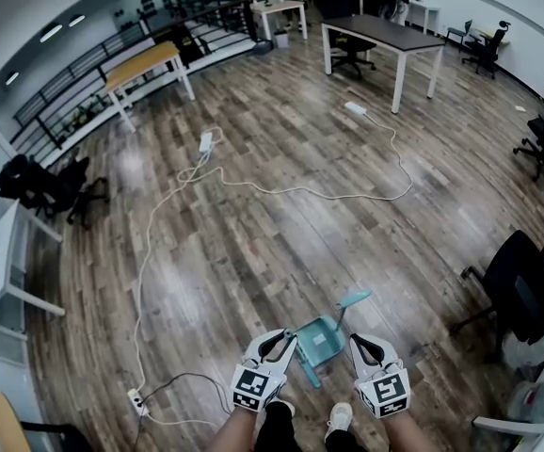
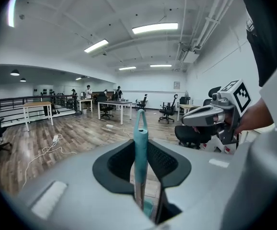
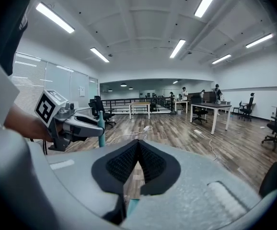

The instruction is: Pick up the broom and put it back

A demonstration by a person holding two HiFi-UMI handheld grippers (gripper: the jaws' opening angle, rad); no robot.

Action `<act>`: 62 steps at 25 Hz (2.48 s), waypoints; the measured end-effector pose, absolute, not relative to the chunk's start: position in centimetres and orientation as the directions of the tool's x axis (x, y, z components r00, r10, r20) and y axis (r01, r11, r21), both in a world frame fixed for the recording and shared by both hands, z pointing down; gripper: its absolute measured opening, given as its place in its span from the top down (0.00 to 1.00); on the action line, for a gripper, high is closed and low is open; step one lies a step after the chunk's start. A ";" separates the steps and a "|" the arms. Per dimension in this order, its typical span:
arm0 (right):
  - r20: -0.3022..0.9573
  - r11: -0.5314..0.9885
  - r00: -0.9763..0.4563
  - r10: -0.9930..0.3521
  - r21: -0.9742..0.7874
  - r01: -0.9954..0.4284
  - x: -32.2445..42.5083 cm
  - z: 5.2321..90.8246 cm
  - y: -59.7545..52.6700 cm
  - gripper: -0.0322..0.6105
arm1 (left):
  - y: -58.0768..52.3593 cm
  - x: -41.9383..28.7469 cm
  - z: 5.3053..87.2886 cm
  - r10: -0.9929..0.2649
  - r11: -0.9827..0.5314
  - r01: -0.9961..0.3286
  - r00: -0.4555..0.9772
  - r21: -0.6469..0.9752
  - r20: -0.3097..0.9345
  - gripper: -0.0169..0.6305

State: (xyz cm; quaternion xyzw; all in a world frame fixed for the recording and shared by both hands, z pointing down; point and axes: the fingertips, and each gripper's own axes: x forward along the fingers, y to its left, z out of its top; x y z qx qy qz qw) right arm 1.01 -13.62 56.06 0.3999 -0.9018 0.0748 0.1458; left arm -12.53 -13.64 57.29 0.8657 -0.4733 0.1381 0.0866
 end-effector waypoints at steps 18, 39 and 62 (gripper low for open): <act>0.399 0.597 -0.568 -0.720 -0.061 -0.800 2.6 60.5 -13.6 0.95 | -14.9 -11.2 65.0 -0.687 -0.620 -0.784 0.566 0.038 0.455 0.82; 0.462 0.545 -0.528 -0.713 -0.108 -0.831 3.1 64.9 -12.9 0.95 | -20.8 -7.3 70.7 -0.576 -0.714 -0.697 0.636 0.063 0.513 0.81; 0.473 0.487 -0.488 -0.733 -0.135 -0.863 5.6 65.9 -13.0 0.95 | -25.1 -1.2 72.7 -0.504 -0.806 -0.591 0.650 -0.038 0.569 0.78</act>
